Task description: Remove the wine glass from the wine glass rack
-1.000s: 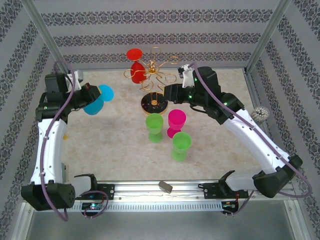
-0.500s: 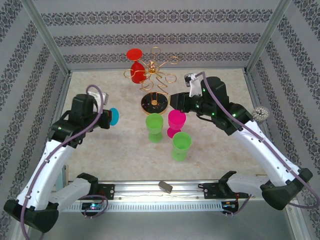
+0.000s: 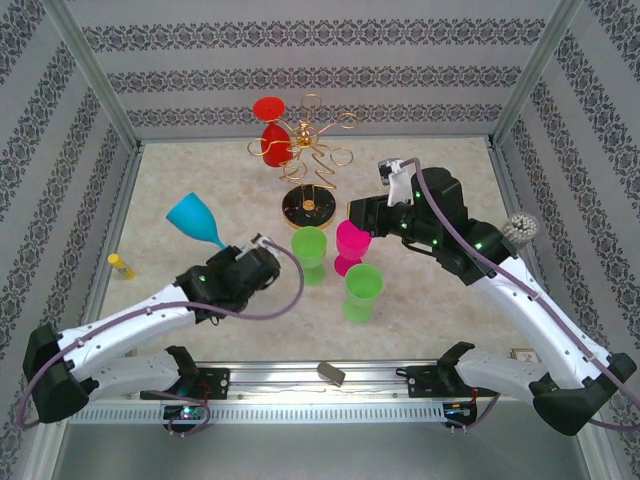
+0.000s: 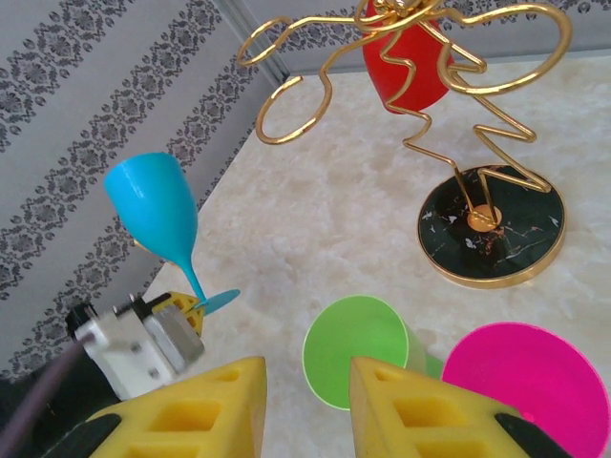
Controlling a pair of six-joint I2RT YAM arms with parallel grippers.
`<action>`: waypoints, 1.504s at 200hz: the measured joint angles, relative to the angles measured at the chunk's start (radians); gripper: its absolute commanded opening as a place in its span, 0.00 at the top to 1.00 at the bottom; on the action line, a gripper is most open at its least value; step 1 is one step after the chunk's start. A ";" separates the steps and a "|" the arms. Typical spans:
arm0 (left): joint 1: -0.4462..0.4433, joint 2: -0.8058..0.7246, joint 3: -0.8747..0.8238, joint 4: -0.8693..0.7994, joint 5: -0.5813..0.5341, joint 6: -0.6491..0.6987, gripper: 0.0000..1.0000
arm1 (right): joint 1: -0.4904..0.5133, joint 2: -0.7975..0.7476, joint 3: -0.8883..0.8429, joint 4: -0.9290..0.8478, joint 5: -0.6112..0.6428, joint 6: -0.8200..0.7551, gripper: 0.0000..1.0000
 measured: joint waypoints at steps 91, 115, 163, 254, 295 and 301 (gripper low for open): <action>-0.146 0.086 -0.293 0.552 -0.459 0.489 1.00 | 0.000 0.000 0.064 -0.050 -0.023 -0.082 0.69; -0.146 0.140 -0.323 0.649 -0.491 0.553 1.00 | 0.014 0.026 0.122 -0.064 -0.038 -0.105 0.69; -0.147 0.145 -0.351 0.736 -0.516 0.610 1.00 | 0.135 0.164 0.294 -0.154 -0.036 -0.199 0.65; -0.152 0.184 -0.407 0.836 -0.528 0.682 1.00 | 0.277 0.500 0.686 -0.266 -0.088 -0.330 0.56; -0.152 0.154 -0.426 0.836 -0.508 0.690 1.00 | 0.327 0.664 0.867 -0.331 -0.089 -0.386 0.50; -0.152 0.150 -0.428 0.836 -0.506 0.690 1.00 | 0.331 0.693 0.901 -0.344 -0.091 -0.394 0.50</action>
